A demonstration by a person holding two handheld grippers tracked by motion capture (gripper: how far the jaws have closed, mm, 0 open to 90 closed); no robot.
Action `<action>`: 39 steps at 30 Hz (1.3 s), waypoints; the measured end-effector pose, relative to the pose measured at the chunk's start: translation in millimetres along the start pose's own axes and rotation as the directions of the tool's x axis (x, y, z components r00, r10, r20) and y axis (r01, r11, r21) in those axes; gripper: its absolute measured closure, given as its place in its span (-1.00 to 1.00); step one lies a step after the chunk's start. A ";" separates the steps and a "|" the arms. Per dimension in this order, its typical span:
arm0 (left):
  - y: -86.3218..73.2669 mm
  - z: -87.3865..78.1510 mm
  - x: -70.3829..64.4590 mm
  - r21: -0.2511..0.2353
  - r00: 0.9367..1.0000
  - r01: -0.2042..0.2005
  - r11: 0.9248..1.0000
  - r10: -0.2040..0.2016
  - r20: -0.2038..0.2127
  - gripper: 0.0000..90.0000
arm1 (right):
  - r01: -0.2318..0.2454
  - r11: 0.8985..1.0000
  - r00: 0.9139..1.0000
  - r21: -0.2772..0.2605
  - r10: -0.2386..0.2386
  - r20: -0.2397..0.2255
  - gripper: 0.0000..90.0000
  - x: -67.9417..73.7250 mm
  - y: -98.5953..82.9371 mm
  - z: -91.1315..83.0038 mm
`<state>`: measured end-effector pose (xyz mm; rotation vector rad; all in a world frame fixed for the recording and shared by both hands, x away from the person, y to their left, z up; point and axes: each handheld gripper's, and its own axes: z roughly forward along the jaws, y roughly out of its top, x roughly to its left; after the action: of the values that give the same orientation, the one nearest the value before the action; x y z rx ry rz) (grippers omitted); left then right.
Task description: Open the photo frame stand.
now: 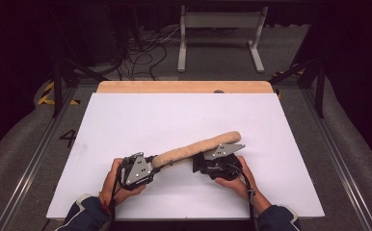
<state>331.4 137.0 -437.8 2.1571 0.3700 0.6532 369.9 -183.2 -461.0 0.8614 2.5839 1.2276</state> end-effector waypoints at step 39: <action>-4.3 -6.9 5.2 -0.041 0.992 0.073 0.996 -0.068 0.105 0.38 | 0.014 0.966 0.902 -0.259 0.099 0.420 1.00 -3.1 -1.1 -87.0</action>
<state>331.5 146.4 -436.0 2.1152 0.3711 0.5037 340.0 -243.0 -405.4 1.0055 2.0190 1.1871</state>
